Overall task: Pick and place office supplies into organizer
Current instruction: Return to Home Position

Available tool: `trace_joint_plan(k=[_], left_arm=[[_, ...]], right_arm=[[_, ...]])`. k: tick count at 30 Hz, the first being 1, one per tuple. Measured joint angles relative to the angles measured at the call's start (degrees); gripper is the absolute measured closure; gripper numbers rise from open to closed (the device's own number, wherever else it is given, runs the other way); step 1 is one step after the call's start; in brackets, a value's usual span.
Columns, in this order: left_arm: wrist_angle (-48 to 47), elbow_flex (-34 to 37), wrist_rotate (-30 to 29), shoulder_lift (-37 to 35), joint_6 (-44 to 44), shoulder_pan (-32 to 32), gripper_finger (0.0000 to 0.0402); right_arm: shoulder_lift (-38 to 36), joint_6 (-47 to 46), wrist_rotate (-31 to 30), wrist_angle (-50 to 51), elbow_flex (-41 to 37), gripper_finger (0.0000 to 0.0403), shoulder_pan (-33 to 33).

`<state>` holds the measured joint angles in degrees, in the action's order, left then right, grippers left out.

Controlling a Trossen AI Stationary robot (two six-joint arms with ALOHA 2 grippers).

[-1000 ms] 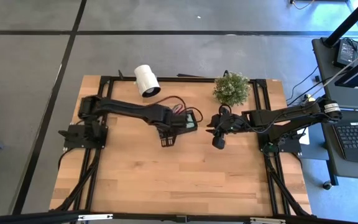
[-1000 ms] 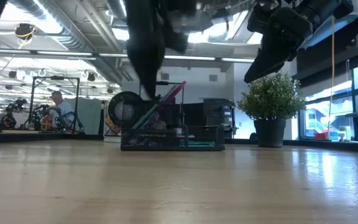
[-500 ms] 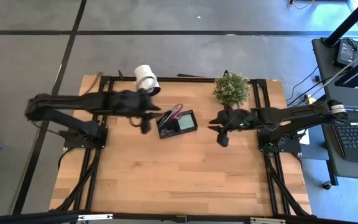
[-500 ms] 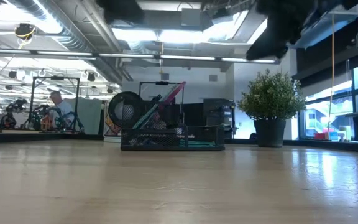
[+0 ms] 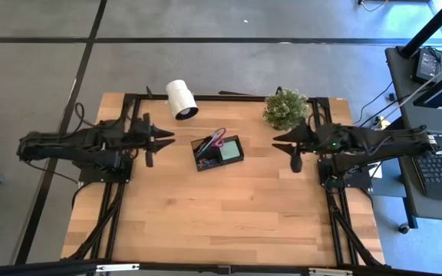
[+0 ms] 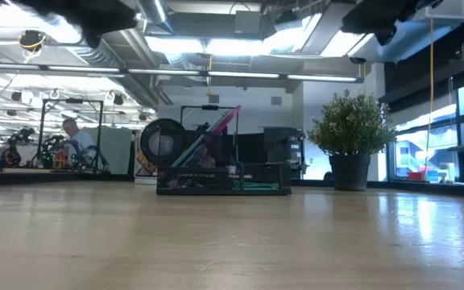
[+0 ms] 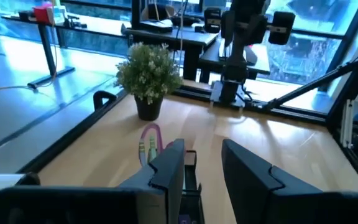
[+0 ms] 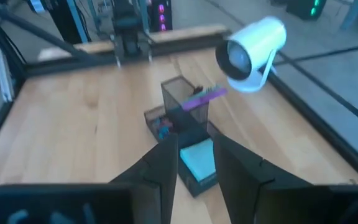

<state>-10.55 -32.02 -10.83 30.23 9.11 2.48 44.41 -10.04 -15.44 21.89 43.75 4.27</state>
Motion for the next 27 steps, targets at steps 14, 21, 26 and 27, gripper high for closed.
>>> trace_joint_plan(k=[14, 21, 26, 27], left_arm=[[-3.5, 9.1, -4.3, -21.4, 2.3, 0.0, 0.03], [-2.9, 14.4, -5.6, -27.6, 4.5, 0.0, 0.03], [-2.9, 18.5, -7.4, -29.7, 6.0, 0.0, 0.03], [-3.0, 19.2, -7.6, -30.1, 6.2, 0.0, 0.03]], right_arm=[[-12.0, 1.3, 0.0, 1.4, 0.0, 0.0296, 0.0], [-12.7, 1.5, 0.0, 2.9, 0.0, 0.0296, 0.0], [-12.6, 2.4, -0.2, 2.7, 0.0, 0.0296, 0.0], [-12.6, 2.4, -0.2, 2.6, 0.0, 0.0296, 0.0]])
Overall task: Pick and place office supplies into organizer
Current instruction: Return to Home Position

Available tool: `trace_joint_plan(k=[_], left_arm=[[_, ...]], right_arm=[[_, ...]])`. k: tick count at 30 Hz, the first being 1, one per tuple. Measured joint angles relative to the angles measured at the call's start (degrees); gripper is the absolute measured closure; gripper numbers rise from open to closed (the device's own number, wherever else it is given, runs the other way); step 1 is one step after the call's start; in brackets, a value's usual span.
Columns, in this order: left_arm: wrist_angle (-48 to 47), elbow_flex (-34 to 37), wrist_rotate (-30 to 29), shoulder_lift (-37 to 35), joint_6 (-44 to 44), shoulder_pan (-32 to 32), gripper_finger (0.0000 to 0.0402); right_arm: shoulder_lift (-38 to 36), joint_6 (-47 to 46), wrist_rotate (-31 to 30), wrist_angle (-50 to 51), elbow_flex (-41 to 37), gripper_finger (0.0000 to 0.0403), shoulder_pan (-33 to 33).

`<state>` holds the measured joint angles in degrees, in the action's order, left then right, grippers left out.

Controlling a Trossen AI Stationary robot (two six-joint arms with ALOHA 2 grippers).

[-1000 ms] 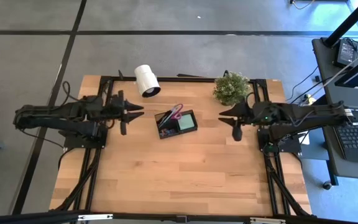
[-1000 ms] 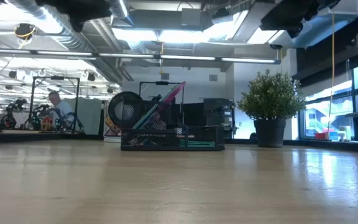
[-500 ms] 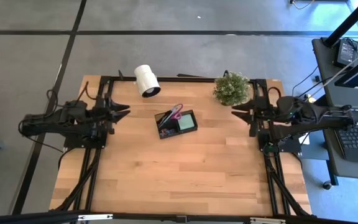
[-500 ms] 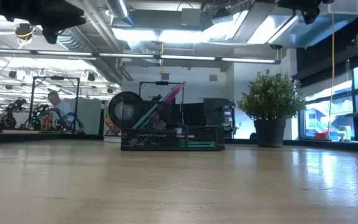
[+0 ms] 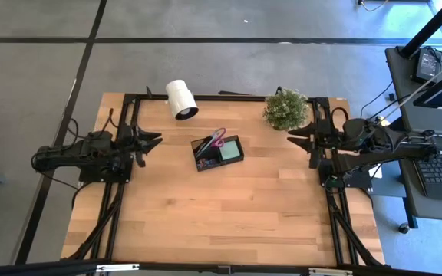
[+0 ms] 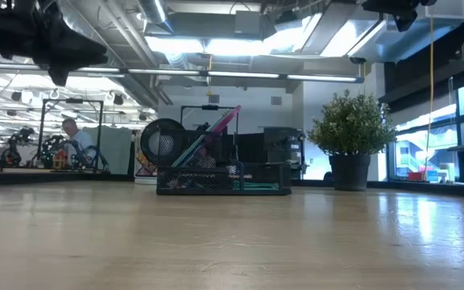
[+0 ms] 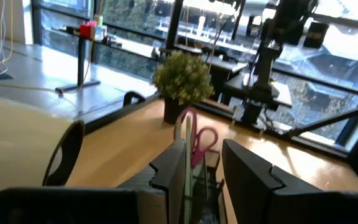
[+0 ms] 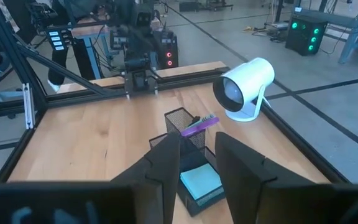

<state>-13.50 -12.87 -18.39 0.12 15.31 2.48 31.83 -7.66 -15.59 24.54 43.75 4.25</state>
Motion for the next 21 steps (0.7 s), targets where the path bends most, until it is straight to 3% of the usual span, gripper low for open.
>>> trace_joint_plan(k=[21], left_arm=[[7.9, 9.4, 0.3, -0.1, 0.1, 0.0, 0.03]], right_arm=[[0.8, -1.2, 0.0, -6.0, -0.1, 0.0296, 0.0]])
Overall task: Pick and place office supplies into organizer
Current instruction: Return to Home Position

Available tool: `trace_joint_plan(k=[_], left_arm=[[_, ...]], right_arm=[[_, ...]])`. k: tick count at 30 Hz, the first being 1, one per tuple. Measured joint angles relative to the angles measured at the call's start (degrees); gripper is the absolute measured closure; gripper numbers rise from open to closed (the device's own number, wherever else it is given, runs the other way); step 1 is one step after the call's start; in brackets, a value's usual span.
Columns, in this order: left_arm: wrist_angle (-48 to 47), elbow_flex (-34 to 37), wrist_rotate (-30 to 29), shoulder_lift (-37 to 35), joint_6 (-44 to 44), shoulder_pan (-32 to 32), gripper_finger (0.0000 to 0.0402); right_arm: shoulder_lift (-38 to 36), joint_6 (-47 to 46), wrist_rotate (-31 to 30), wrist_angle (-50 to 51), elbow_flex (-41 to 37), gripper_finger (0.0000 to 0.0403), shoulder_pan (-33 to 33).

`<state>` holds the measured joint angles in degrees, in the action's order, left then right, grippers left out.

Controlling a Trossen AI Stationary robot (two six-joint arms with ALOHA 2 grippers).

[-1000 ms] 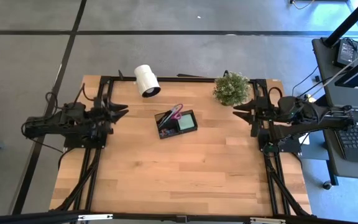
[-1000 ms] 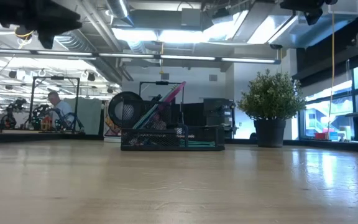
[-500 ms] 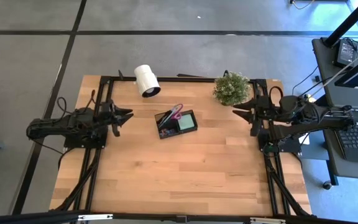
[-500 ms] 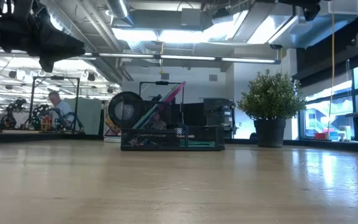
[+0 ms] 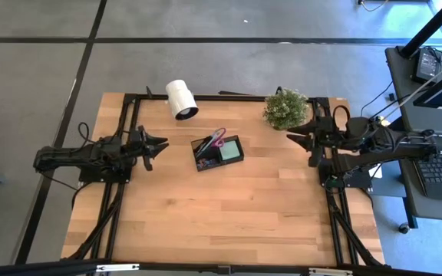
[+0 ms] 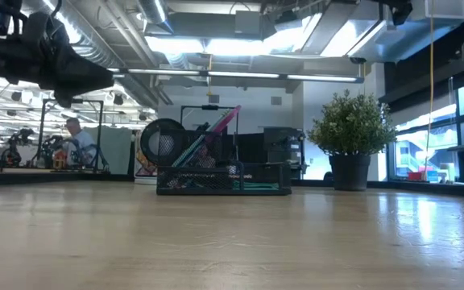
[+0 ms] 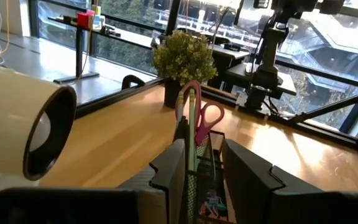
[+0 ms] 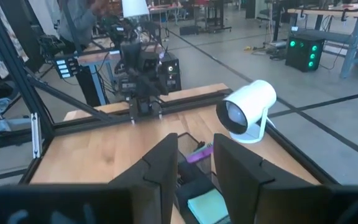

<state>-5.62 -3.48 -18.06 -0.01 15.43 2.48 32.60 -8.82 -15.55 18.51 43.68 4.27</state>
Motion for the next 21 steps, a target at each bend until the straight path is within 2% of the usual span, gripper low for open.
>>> trace_joint_plan(k=[6, 11, 17, 21], left_arm=[[0.8, 0.3, -0.3, 0.0, -0.6, 0.0, 0.03], [0.6, 0.3, -2.9, 0.2, -3.9, 0.0, 0.03], [0.7, 0.3, -5.0, 0.2, -9.0, 0.0, 0.03], [0.7, 0.3, -5.0, 0.2, -9.2, 0.0, 0.03]], right_arm=[[1.9, 0.1, 0.0, -4.1, -1.4, 0.0296, 0.0], [0.9, 2.8, 0.1, -18.0, -12.6, 0.0296, -0.2], [-5.4, 3.1, -0.5, -30.9, -25.0, 0.0296, -4.3], [-11.4, 3.1, -0.5, -31.0, -29.6, 0.0296, -8.3]])
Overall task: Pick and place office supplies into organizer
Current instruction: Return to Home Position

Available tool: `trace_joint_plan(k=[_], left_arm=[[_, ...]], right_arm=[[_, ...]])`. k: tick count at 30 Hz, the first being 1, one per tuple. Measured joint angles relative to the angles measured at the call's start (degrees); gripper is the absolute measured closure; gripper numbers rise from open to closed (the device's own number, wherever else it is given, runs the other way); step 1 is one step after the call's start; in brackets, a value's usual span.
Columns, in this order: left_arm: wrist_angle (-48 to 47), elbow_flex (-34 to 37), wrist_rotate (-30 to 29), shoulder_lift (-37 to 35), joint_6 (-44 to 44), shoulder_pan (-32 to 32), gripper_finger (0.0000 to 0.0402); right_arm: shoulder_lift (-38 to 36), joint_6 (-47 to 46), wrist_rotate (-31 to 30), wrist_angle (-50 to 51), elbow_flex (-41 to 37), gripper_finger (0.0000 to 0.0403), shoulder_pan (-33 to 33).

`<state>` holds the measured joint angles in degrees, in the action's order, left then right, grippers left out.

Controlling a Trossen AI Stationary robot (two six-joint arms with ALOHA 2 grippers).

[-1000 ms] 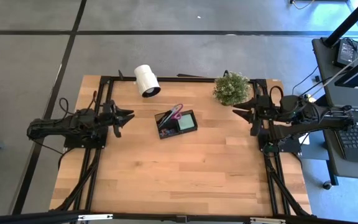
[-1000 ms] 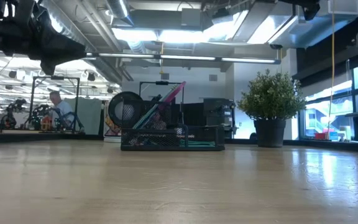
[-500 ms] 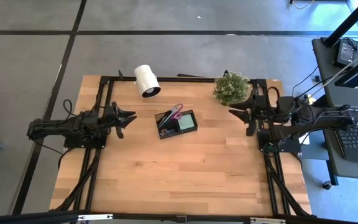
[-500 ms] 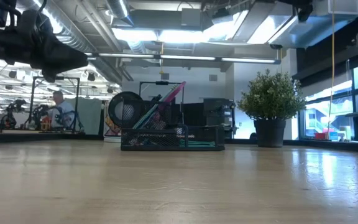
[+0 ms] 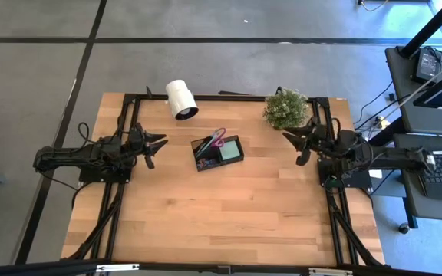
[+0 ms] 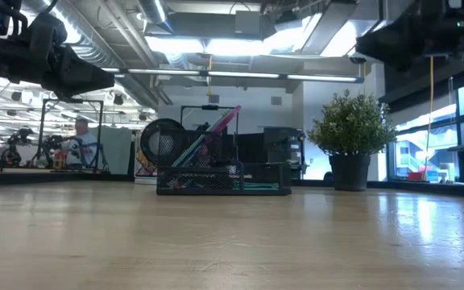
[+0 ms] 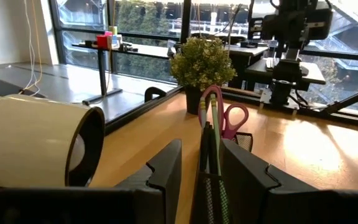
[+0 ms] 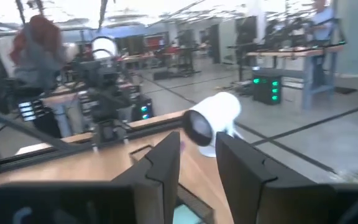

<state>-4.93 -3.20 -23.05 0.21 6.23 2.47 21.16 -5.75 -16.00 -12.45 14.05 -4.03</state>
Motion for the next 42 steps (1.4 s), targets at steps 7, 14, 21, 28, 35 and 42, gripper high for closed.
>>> trace_joint_plan(k=[7, 14, 21, 28, 35, 42], left_arm=[[0.0, 0.0, 0.0, 0.0, 0.0, 0.0, 0.03], [0.0, 0.0, 0.0, 0.0, 0.0, 0.0, 0.03], [0.0, 0.0, 0.0, 0.0, 0.0, 0.0, 0.03], [0.0, 0.0, 0.1, 0.0, 0.0, 0.0, 0.03], [0.0, 0.0, 0.1, 0.0, 0.0, 0.0, 0.03], [0.0, 0.0, 0.2, 0.0, 0.0, 0.0, 0.03]], right_arm=[[-10.7, 0.0, 0.0, 7.2, -2.3, 0.0296, -4.6], [-19.0, -0.7, -0.1, 15.5, -2.3, 0.0296, -6.9], [-20.8, 2.8, -5.3, 18.6, -2.3, 0.0296, -7.8], [-21.0, 0.3, -5.1, 19.1, -3.4, 0.0296, -7.9], [-21.0, 0.1, -4.8, 7.4, -12.0, 0.0296, -7.9], [-21.0, 1.8, -4.8, 6.9, -13.7, 0.0296, -7.9]])
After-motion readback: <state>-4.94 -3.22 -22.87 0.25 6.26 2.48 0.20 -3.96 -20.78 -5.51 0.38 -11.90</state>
